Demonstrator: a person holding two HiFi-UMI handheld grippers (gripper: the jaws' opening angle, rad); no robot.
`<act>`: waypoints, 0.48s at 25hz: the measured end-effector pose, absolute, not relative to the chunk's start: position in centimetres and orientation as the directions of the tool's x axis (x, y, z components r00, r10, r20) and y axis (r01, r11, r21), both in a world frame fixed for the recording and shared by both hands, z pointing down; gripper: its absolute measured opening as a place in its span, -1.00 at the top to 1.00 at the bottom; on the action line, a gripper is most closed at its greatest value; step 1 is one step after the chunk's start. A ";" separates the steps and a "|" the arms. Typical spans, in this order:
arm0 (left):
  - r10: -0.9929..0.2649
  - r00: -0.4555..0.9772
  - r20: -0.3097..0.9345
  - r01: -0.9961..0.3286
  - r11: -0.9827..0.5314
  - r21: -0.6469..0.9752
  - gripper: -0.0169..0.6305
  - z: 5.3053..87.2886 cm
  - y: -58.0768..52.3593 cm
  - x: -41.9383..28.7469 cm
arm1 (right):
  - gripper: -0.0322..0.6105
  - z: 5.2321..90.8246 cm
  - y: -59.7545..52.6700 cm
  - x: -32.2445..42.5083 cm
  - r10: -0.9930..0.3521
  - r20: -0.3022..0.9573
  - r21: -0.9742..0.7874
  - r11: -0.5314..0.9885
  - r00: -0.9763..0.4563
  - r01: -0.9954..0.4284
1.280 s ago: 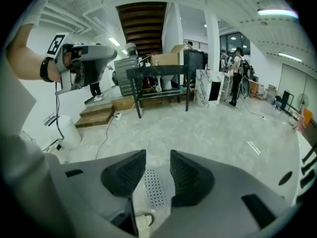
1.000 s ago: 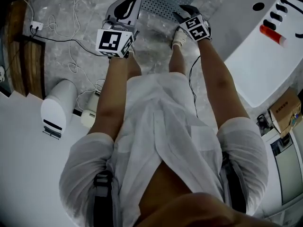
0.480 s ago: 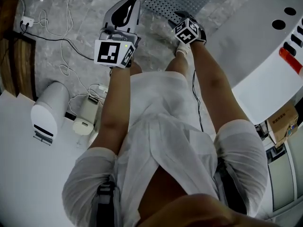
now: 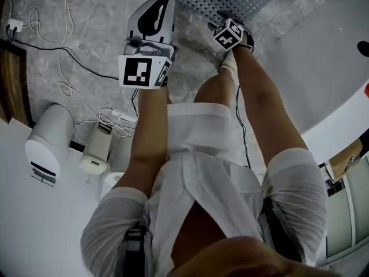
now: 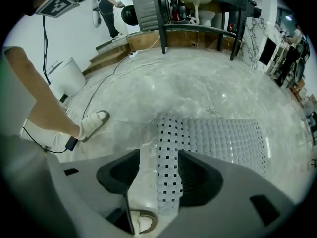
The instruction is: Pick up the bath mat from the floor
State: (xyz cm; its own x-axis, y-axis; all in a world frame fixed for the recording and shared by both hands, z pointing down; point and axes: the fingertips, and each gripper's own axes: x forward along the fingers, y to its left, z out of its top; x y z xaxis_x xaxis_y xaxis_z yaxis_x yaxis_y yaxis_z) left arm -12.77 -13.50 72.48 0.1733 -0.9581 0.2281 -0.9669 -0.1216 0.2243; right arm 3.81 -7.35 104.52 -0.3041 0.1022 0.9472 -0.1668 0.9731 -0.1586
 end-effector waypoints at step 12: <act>-0.979 0.096 0.178 -0.979 -0.061 0.195 0.85 77.0 -13.9 -15.8 | 0.03 116.5 -6.4 2.0 0.111 0.975 -0.137 0.982 -0.193 -0.128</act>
State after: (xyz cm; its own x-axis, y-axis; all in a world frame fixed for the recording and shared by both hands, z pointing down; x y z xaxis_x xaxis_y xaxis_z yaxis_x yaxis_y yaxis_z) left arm -15.76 -13.86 76.98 0.0963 -0.9793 0.1781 -0.9790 -0.0609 0.1946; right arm 2.00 -6.43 116.47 -0.1927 0.1112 0.9749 -0.1283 0.9822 -0.1374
